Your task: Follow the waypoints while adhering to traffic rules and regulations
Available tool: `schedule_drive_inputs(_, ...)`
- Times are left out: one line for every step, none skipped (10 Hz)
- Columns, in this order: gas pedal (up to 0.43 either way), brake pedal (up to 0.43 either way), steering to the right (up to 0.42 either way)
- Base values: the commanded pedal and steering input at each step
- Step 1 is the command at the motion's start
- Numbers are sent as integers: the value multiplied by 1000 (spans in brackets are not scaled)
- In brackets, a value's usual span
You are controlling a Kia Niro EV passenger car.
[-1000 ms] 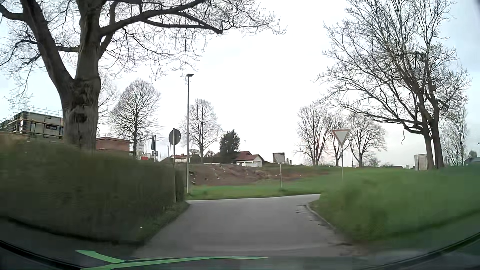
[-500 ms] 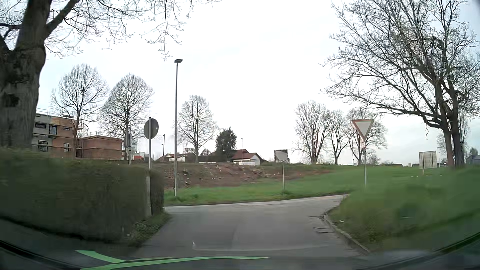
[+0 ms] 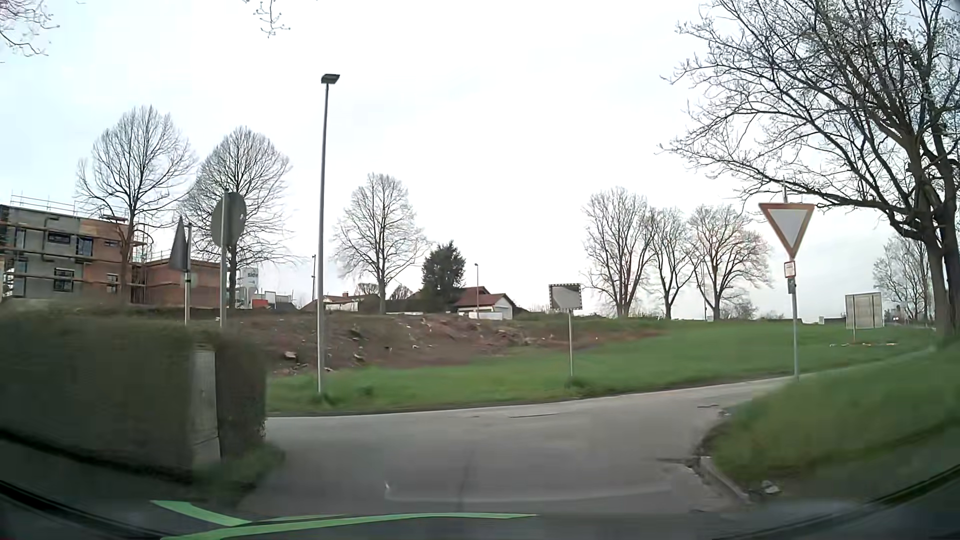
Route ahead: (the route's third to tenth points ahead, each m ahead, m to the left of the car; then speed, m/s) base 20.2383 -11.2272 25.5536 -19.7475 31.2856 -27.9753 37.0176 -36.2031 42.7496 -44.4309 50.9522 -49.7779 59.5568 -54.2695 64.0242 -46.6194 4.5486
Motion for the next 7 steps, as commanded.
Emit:
schedule_drive_inputs(0,152,31)
schedule_drive_inputs(0,152,39)
schedule_drive_inputs(0,159,48)
schedule_drive_inputs(0,171,58)
schedule_drive_inputs(0,195,66)
schedule_drive_inputs(0,201,77)
schedule_drive_inputs(0,213,89)
